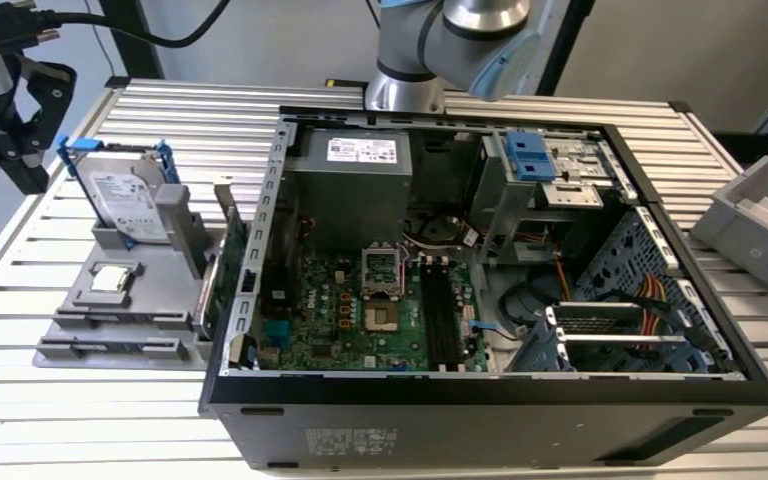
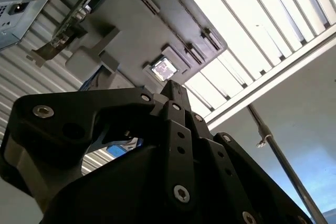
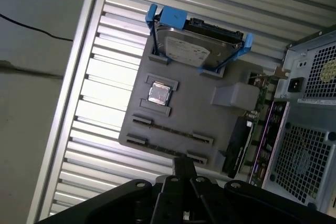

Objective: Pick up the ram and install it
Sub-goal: 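Pick up the ram and move it above insertion slot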

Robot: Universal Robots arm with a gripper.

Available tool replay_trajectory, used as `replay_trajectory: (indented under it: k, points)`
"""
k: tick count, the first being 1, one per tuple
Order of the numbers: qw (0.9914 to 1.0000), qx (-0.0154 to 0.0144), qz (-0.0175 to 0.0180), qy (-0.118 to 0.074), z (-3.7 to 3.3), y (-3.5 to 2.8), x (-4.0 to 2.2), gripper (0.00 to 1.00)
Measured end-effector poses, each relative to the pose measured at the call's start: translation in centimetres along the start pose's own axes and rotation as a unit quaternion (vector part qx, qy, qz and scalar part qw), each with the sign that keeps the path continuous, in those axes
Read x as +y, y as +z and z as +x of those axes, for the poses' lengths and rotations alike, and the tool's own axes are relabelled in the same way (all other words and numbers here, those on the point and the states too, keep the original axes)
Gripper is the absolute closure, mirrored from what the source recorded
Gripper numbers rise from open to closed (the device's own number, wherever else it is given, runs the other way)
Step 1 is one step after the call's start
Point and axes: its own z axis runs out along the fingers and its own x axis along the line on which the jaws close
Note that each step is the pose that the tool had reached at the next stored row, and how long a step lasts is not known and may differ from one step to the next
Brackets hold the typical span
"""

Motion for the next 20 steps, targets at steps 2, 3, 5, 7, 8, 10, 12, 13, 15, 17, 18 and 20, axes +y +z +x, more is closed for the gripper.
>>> replay_trajectory:
  k: [2,3,5,7,8,10,12,13,15,17,18,20]
  points:
    - [1.0,0.0,0.0,-0.001,0.0,0.0,0.0,1.0]
    - [1.0,0.0,0.0,-0.001,0.0,0.0,0.0,1.0]
    - [1.0,0.0001,0.0,-0.001,0.0,0.0,0.0,1.0]
    - [1.0,0.0001,0.0,-0.001,0.0,0.0,0.0,1.0]
    - [1.0,0.0001,0.0,-0.002,0.0,0.0,0.0,1.0]
    - [1.0,0.0001,0.0,-0.002,0.0,0.0,0.0,1.0]
    - [1.0,0.0001,0.0,-0.002,0.0,0.0,0.0,1.0]
    - [1.0,0.0001,0.0,-0.002,0.0,0.0,0.0,1.0]
    - [1.0,0.0001,0.0,-0.003,0.0,0.0,0.01,1.0]
    - [1.0,0.0001,0.0,-0.003,0.0,0.0,0.0,1.0]
    - [1.0,0.0002,0.0,-0.003,0.0,0.0,0.01,1.0]
    - [0.99999,0.0002,-0.0001,-0.003,0.01,0.0,0.01,1.0]
